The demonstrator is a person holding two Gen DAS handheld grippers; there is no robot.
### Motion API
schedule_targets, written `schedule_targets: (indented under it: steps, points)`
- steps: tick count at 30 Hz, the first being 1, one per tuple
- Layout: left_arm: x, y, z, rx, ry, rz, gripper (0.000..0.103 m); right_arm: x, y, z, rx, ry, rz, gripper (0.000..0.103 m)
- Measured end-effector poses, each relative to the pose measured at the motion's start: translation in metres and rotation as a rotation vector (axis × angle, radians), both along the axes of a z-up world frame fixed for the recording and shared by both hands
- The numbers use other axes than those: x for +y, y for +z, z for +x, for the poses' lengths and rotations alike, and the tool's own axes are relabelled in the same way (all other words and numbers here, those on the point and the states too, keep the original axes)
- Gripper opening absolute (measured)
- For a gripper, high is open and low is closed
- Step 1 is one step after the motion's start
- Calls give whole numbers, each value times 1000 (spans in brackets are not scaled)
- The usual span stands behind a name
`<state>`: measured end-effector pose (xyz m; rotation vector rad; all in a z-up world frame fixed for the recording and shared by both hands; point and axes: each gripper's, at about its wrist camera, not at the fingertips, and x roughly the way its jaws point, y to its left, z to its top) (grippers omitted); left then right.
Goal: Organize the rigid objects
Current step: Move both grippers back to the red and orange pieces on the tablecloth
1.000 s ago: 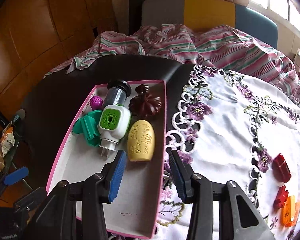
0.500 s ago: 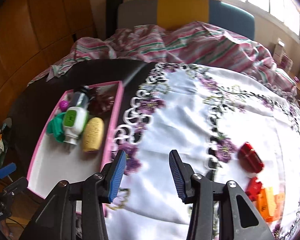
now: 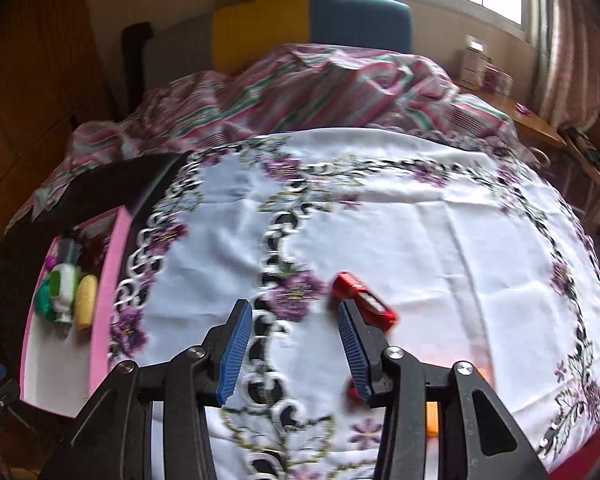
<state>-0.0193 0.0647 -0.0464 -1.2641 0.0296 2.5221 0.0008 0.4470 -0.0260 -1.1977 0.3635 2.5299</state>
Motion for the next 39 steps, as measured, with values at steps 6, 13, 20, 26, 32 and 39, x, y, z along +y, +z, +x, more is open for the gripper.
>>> schedule_targets:
  steps: [6,13,20,26,32,39]
  points:
    - [6,2,-1,1,-21,14,77,63,-4,30,27,-222,-64,45]
    - [26,8,0,5,-79,21,77,113,-37,64,37,-444,-255,46]
    - [81,18,3,19,-226,31,77,121,-38,74,56,-497,-292,46]
    - [146,17,7,19,-389,14,77,128,-40,78,75,-513,-331,46]
    - [202,7,6,-9,-507,21,73,127,-41,76,73,-496,-345,46]
    - [266,-7,6,-59,-658,27,57,128,-43,73,64,-486,-358,46]
